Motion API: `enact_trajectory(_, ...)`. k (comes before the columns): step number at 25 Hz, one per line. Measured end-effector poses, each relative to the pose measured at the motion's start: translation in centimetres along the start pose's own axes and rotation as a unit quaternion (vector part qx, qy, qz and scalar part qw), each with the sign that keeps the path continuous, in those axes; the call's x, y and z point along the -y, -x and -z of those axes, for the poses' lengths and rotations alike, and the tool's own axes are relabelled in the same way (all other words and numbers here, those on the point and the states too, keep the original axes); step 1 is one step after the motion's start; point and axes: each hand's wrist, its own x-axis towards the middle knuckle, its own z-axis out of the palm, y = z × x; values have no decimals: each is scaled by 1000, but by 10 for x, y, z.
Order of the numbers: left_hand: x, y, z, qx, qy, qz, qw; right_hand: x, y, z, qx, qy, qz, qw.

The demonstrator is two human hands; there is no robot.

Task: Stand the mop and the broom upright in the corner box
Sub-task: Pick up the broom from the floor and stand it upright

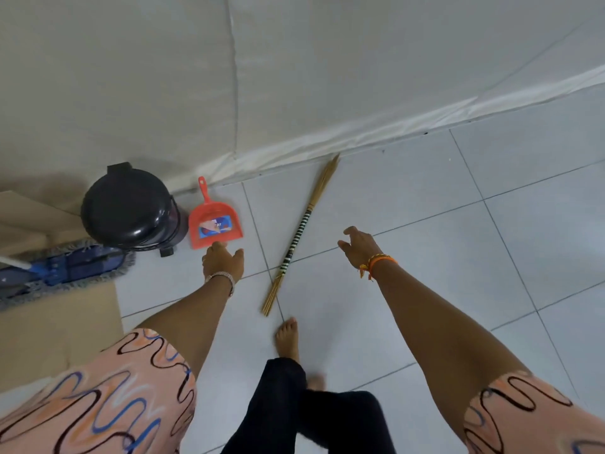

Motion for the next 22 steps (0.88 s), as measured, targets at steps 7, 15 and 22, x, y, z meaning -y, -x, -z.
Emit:
enact_trajectory(7, -8, -103, -81, -23, 57, 65, 996, -34, -161, 0, 72, 105, 69, 989)
enact_trajectory(15, 74, -176, -290, 43, -41, 132, 989, -90, -361, -140, 144, 285, 229, 920)
enact_trajectory(22, 135, -218, -425, 53, -169, 24, 984, -115, -465, -243, 98, 454, 382, 799)
